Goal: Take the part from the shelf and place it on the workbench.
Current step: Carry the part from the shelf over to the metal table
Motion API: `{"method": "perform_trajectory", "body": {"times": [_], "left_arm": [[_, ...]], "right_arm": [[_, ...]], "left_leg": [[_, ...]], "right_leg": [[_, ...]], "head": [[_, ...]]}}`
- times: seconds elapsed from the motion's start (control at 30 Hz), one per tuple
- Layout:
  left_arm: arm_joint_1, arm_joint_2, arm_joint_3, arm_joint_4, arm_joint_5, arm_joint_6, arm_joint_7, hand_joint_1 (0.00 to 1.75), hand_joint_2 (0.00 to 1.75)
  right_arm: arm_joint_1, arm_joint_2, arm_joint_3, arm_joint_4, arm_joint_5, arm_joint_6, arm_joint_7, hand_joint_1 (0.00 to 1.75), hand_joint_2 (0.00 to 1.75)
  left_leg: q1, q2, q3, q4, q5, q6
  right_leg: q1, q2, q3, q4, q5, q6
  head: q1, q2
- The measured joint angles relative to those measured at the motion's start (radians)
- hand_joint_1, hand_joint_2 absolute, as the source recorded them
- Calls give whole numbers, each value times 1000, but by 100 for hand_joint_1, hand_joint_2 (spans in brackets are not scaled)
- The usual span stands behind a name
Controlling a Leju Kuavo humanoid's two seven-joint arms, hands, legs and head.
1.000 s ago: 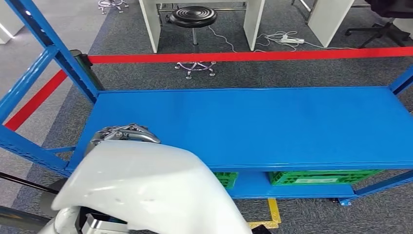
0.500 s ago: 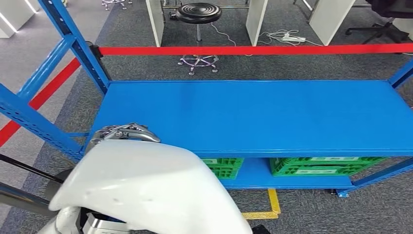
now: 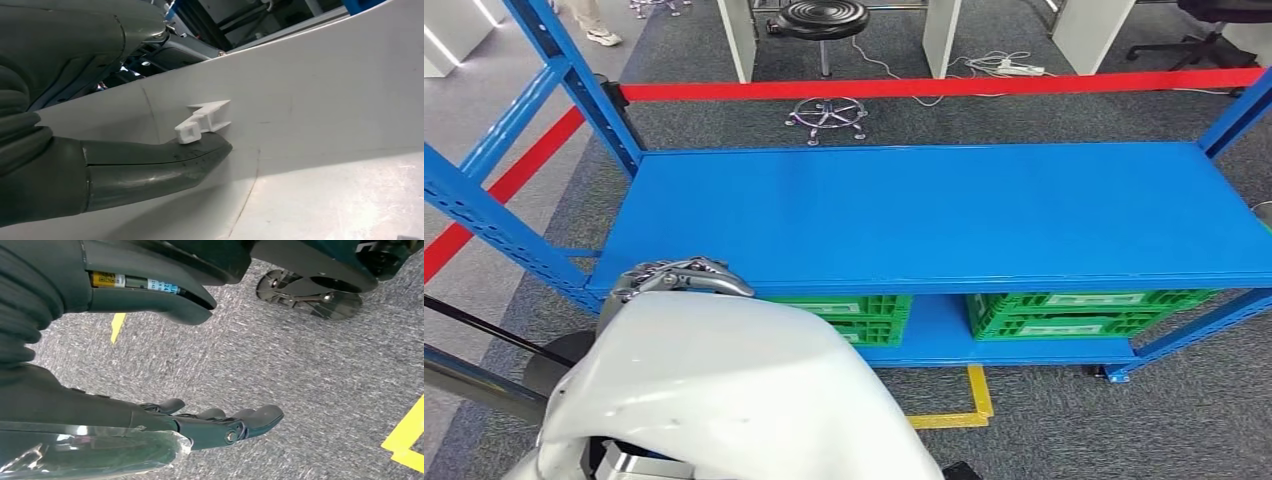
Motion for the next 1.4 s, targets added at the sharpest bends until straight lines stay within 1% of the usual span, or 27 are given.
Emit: {"method": "perform_trajectory", "body": {"times": [0.03,0.13,0.2,0.27,0.3,0.33,0.37,0.4,0.47,0.53,0.57,0.63,0.7,0.77,0.8,0.83,0.87,0.9,1.0,1.07,1.13,1.17,1.23,1.3,1.33,1.37,1.4], "left_arm": [[-1,0,0,0,0,0,0,175,175],[-1,0,-1,0,0,2,0,175,175],[-3,-1,-1,0,0,3,0,175,175],[-3,-2,-1,0,0,5,0,175,175],[-3,-2,-1,0,0,5,0,175,175],[-3,-2,-1,0,0,6,0,175,175],[-3,-2,-1,0,0,6,0,175,175],[-3,-2,-1,0,0,7,0,175,175],[-4,-2,-1,0,0,9,0,175,175],[-6,-2,-2,0,0,10,0,175,175],[-7,-2,-2,0,0,10,0,175,175],[-8,-1,-3,0,0,10,0,175,175],[-9,1,-4,0,0,10,0,175,175],[-10,3,-6,0,0,10,0,175,175],[-9,4,-6,0,0,10,0,175,175],[-9,6,-7,0,0,10,0,175,175],[-9,7,-7,0,0,10,0,175,175],[-9,8,-8,0,0,10,0,175,175],[-13,8,-9,0,0,9,0,175,175],[-16,8,-9,0,0,9,0,175,175],[-17,8,-10,0,0,9,0,175,175],[-18,8,-10,0,0,8,0,175,175],[-19,7,-11,0,1,8,0,175,175],[-20,6,-11,1,1,7,0,175,175],[-20,6,-11,1,1,7,0,175,175],[-20,6,-12,1,2,7,0,175,175],[-20,6,-12,1,2,7,-1,175,175]], "right_arm": [[0,0,0,0,0,0,0,0,175],[0,0,0,0,-1,1,0,0,175],[0,0,0,0,-2,2,0,0,175],[0,0,0,0,-4,2,0,0,175],[0,0,0,0,-4,3,0,0,175],[0,0,0,0,-4,3,0,0,175],[0,0,0,0,-4,3,0,0,175],[0,0,0,0,-5,3,-1,0,175],[-3,0,0,0,-7,3,-4,0,175],[-6,0,1,0,-9,3,-6,0,175],[-7,0,1,0,-10,3,-7,0,175],[-4,0,0,0,-13,3,-7,0,175],[-3,0,0,0,-15,3,-8,0,175],[-3,0,0,0,-15,3,-8,0,175],[-3,0,0,0,-15,3,-8,0,175],[-3,0,0,0,-16,3,-8,0,175],[-3,0,0,0,-16,3,-8,0,175],[-3,0,0,0,-16,3,-8,0,175],[-3,0,0,0,-16,3,-8,0,175],[-4,1,0,0,-17,4,-9,0,175],[-5,1,0,0,-18,5,-9,0,175],[-5,1,0,0,-18,6,-9,0,175],[-5,1,0,0,-20,6,-9,0,175],[-5,1,0,0,-22,6,-9,0,175],[-5,1,0,0,-23,6,-9,0,175],[-5,1,0,0,-24,6,-9,0,175],[-5,1,0,0,-25,6,-9,0,175]], "left_leg": [[-3,-1,12,-24,-3,5],[-3,1,6,-41,13,25],[0,5,-6,-48,32,39],[-3,6,-27,-47,47,46],[-4,7,-38,-46,54,47],[-5,7,-47,-45,61,47],[-5,7,-56,-45,68,45],[-5,7,-64,-44,73,43],[-7,6,-77,-39,82,35],[-10,5,-87,-33,93,24],[-11,5,-92,-31,99,18],[-9,4,-102,-26,99,8],[-6,2,-124,25,44,-2],[-2,2,-160,145,-47,-11],[-1,2,-174,205,-78,-13],[0,2,-176,242,-89,-14],[0,2,-164,246,-82,-13],[0,2,-134,212,-59,-10],[-5,1,-11,26,-1,10],[-9,1,16,-28,0,20],[-9,3,9,-40,11,25],[-6,5,3,-46,21,30],[-2,9,-14,-54,43,39],[-3,10,-40,-53,62,43],[-4,11,-53,-52,72,42],[-4,12,-67,-51,82,41],[-4,12,-80,-50,92,38]], "right_leg": [[0,0,-4,0,6,7],[-3,0,-15,4,12,26],[-5,1,-44,64,-45,35],[-8,2,-86,193,-132,44],[-9,2,-101,251,-158,47],[-9,2,-101,280,-164,50],[-10,2,-82,272,-151,52],[-11,2,-44,225,-127,53],[-13,3,57,80,-89,53],[-12,7,114,-9,-84,49],[-10,8,117,-18,-85,45],[-10,7,103,-23,-74,27],[-10,3,87,-27,-59,3],[-7,1,71,-26,-44,-13],[-5,0,60,-24,-36,-17],[-3,-1,49,-21,-30,-18],[-2,-1,38,-17,-25,-18],[0,0,27,-12,-20,-18],[4,1,6,0,-8,-11],[4,0,-3,2,5,1],[3,-1,-12,4,14,13],[2,0,-21,13,2,19],[0,2,-51,84,-70,29],[-4,3,-86,213,-156,39],[-7,2,-93,263,-172,43],[-10,2,-87,286,-167,47],[-14,2,-62,270,-142,51]], "head": [[0,0],[1,0],[6,0],[10,0],[10,0],[10,0],[11,0],[11,0],[10,0],[10,0],[9,0],[9,0],[6,0],[4,0],[4,0],[4,0],[4,0],[4,0],[4,0],[4,0],[4,0],[5,0],[9,0],[12,0],[12,0],[12,0],[12,0]]}}
